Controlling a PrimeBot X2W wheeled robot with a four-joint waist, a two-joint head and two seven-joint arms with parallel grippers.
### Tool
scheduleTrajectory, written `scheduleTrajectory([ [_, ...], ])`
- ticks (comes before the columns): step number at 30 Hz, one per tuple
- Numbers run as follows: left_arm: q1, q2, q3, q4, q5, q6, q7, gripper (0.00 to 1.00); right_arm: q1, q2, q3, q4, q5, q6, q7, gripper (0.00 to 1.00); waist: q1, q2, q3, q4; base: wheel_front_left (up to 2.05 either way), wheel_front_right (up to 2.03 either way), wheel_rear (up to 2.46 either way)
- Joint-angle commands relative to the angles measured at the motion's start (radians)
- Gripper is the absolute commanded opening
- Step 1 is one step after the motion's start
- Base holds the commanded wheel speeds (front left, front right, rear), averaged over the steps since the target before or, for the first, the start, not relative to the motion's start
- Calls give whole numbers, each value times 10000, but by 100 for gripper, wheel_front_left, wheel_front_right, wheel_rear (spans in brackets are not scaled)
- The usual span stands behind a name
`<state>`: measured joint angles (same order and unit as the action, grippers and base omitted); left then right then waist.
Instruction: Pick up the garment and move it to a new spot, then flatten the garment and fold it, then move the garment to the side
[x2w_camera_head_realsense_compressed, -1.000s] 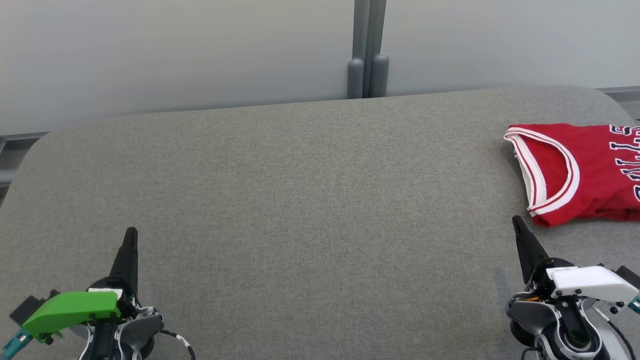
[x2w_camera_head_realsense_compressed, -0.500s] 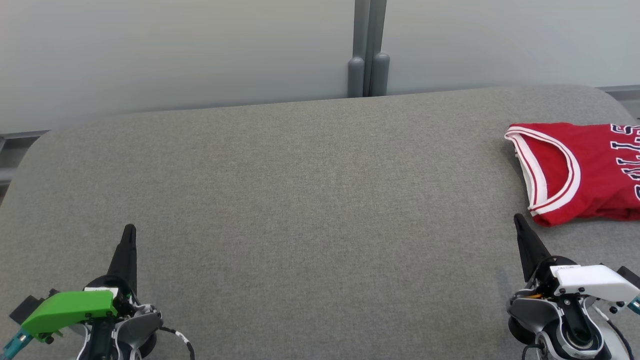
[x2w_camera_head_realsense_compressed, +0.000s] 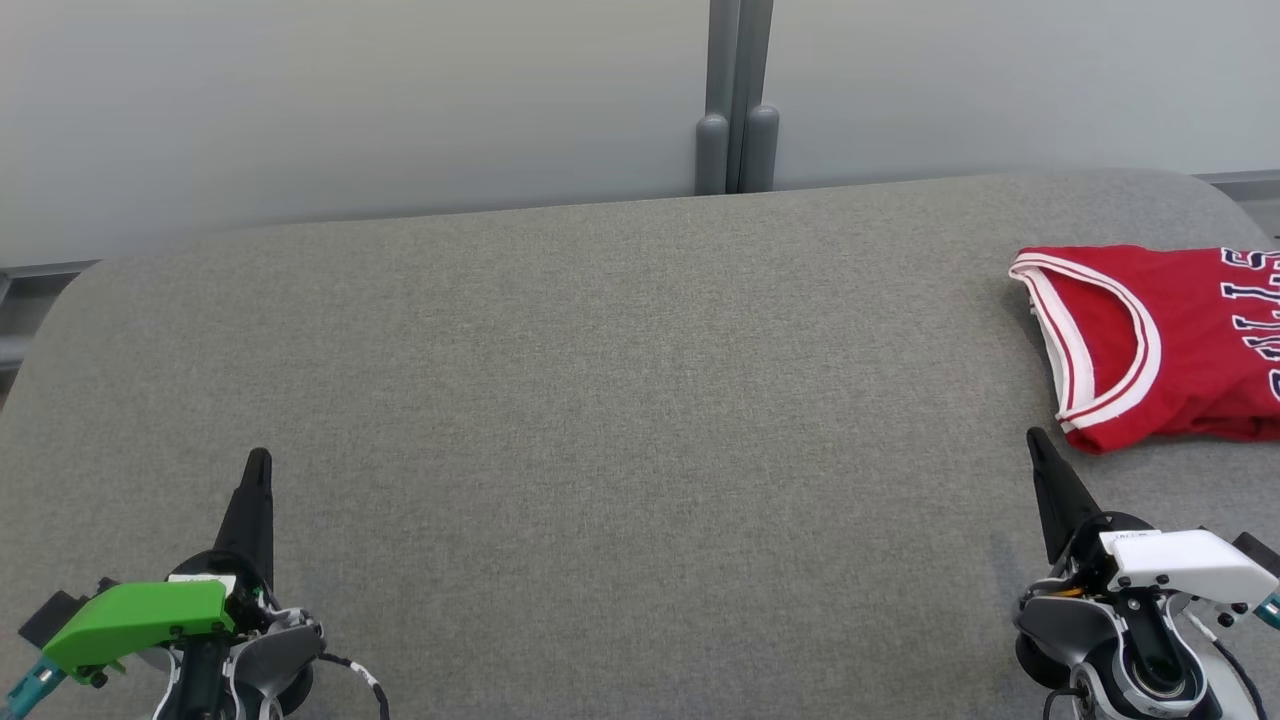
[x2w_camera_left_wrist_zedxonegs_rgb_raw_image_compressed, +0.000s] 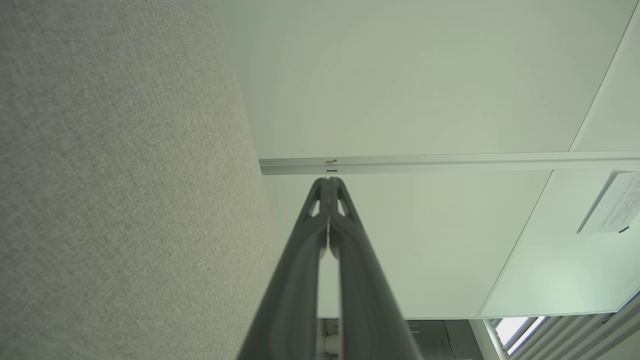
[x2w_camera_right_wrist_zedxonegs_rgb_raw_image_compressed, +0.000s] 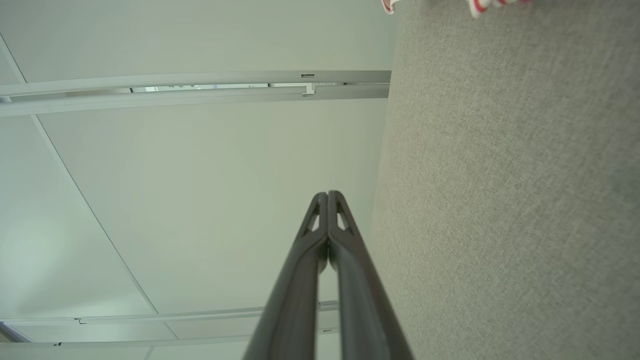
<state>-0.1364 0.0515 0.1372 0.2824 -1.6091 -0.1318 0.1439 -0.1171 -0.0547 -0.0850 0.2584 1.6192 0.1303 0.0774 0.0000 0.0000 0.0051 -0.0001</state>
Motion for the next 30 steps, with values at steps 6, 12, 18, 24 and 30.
scheduleTrajectory([
  [6,-159,-10,53,6,37,-30,19,0,-111,-20,-39,23,-6,7,29,0,0,0,-1,0,0,0,0],
  [12,-158,-12,55,6,41,-30,21,0,-111,-13,-45,24,-15,7,37,0,0,0,-1,0,0,0,0],
  [18,-158,-14,58,6,45,-30,26,0,-113,-7,-53,24,-25,7,48,0,0,0,-1,0,0,0,0],
  [24,-159,-15,61,5,49,-30,29,0,-113,-2,-59,25,-32,7,56,0,0,0,-1,0,0,0,0],
  [30,-158,-17,62,5,52,-30,33,0,-114,2,-67,24,-36,7,57,0,0,0,-1,0,0,0,0],
])
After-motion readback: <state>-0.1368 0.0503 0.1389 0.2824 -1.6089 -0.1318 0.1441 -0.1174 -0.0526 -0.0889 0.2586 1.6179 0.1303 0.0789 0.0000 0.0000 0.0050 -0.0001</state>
